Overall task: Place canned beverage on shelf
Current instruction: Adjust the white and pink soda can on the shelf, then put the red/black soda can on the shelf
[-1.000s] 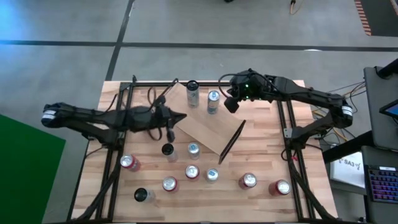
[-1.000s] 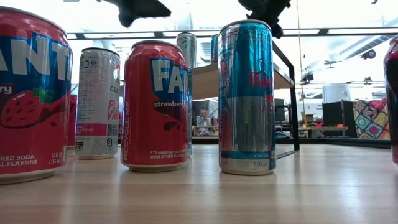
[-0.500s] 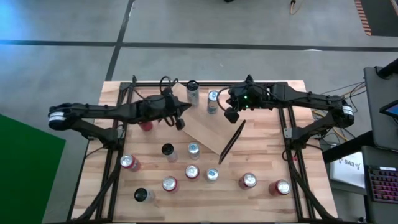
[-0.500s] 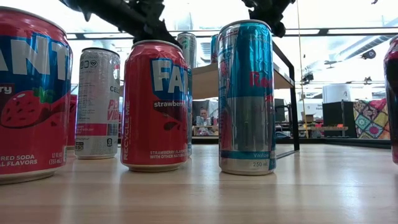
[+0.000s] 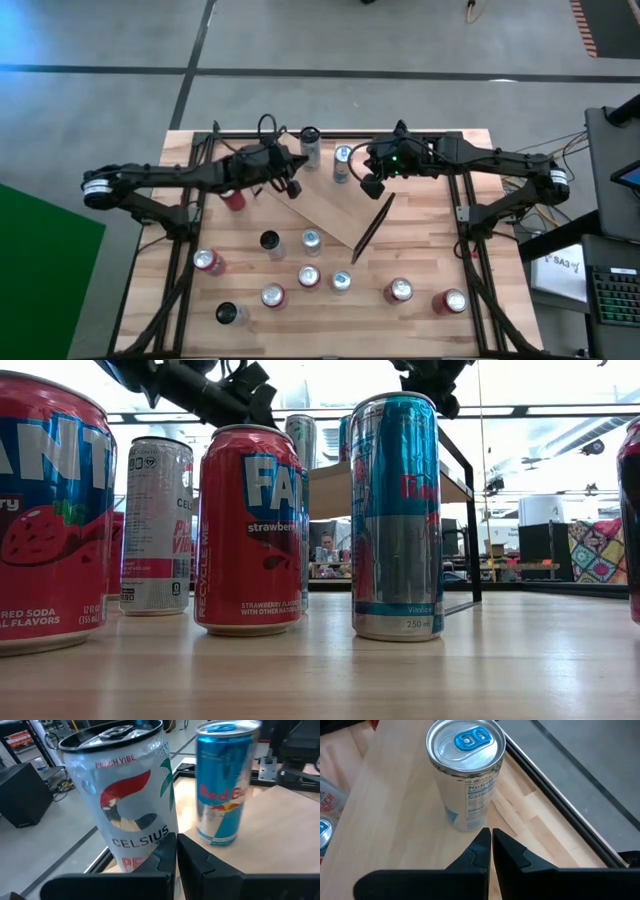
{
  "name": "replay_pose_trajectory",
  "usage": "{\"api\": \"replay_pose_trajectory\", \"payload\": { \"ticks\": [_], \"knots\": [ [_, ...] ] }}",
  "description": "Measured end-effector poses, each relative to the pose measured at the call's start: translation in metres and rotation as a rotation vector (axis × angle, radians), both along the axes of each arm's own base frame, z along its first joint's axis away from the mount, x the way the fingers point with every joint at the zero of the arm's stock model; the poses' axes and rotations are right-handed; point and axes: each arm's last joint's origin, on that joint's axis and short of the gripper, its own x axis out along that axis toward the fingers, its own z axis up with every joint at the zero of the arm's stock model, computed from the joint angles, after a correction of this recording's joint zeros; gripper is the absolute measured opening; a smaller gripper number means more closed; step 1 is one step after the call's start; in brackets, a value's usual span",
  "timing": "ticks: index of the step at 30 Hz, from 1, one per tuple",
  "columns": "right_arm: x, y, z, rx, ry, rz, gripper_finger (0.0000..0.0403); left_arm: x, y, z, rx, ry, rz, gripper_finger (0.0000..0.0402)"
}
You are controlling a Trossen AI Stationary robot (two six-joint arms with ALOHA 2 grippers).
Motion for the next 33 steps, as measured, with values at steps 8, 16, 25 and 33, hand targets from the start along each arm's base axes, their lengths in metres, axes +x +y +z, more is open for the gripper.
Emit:
{"api": "replay_pose_trajectory", "payload": {
  "ticks": [8,16,25,33],
  "knots": [
    [0.0,0.0,-0.002,0.002,0.006,0.0,0.0009,0.0,0.003,-0.001,-0.003,0.003,0.013,0.0],
    [-0.002,0.007,0.001,0.012,-0.011,0.011,0.0009,-0.006,-0.012,0.007,-0.037,-0.014,-0.023,0.0],
    [-0.007,0.037,0.01,0.047,-0.068,0.059,0.0009,-0.024,-0.057,0.031,-0.038,-0.092,-0.113,0.0],
    [-0.006,0.074,0.011,0.096,-0.112,0.105,0.0009,-0.037,-0.104,0.045,-0.052,-0.157,-0.268,0.0]
  ]
}}
